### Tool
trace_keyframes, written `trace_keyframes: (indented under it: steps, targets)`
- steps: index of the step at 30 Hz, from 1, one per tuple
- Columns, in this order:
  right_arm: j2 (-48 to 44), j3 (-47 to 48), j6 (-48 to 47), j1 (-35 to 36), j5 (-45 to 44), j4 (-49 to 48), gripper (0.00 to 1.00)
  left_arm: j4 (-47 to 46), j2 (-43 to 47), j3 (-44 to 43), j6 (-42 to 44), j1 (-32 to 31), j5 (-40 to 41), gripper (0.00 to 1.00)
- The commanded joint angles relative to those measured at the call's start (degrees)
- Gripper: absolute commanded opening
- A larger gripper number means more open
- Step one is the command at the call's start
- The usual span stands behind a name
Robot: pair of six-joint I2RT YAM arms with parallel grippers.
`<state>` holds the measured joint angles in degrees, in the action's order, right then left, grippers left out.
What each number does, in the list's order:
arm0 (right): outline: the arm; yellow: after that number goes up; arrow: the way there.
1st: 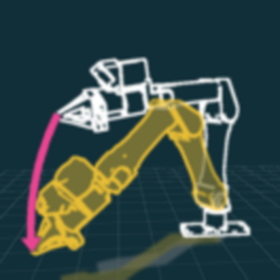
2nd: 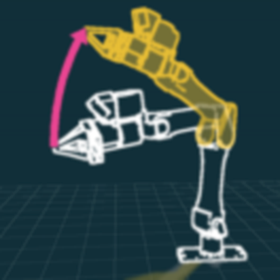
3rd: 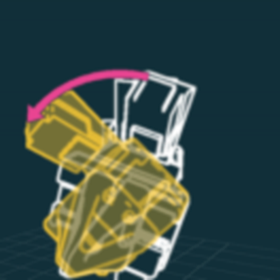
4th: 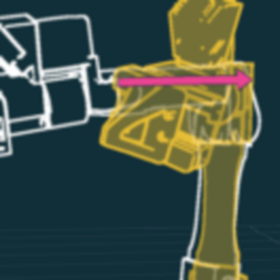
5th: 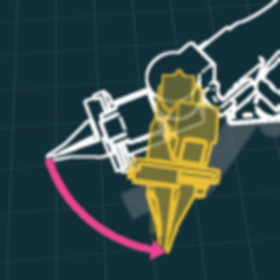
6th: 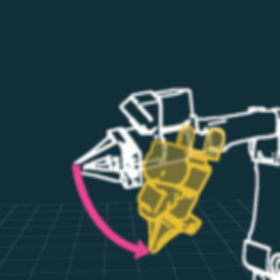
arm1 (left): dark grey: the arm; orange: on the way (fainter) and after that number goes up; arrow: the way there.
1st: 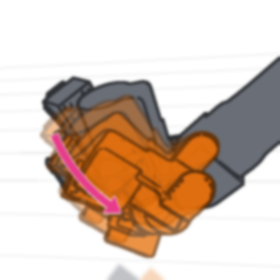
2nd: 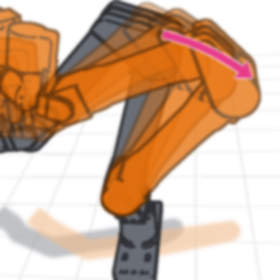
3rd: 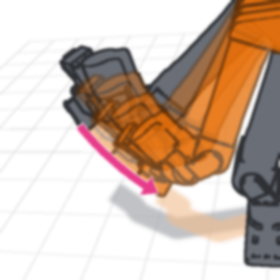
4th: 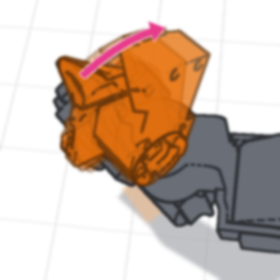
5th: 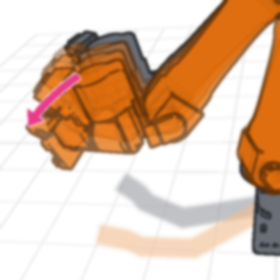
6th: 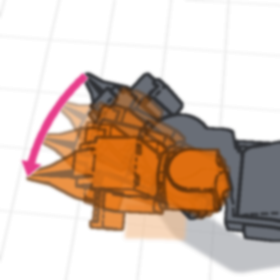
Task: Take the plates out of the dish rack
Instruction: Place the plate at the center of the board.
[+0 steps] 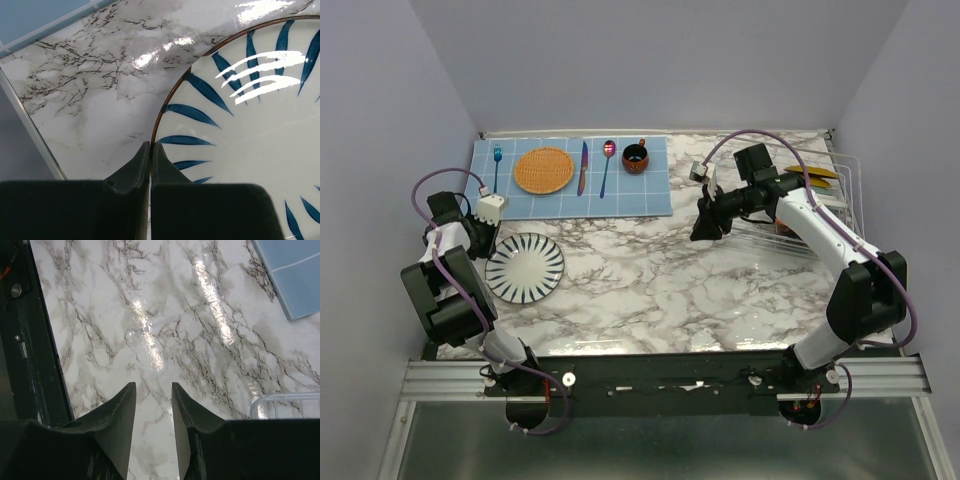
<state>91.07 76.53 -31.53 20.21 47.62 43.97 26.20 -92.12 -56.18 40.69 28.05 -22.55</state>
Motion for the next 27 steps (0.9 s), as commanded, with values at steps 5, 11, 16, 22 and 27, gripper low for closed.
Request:
trace_keyframes:
  steps: [5,11,16,22,27]
  targets:
    - [-1.68,-1.12,0.24,0.45,-0.95,-1.16,0.43,-0.44,0.1,0.11,0.53,-0.02,-2.06,0.06]
    - [-2.3,-1.56,0.24,0.45,-1.38,-1.34,0.43,-0.62,0.18,0.81,1.15,-0.02,-1.98,0.2]
    - [-2.3,-1.82,0.15,0.36,-1.47,-1.34,0.43,-0.36,0.97,1.43,1.94,-0.1,-2.41,0.36]
    - [-2.21,-2.0,0.5,0.45,-1.56,-1.51,0.43,-0.18,2.38,1.6,1.94,-0.1,-3.47,0.43]
    - [-3.35,-2.53,2.7,0.36,-6.2,-4.59,0.43,1.31,4.75,0.11,0.54,-0.1,-6.8,0.48]
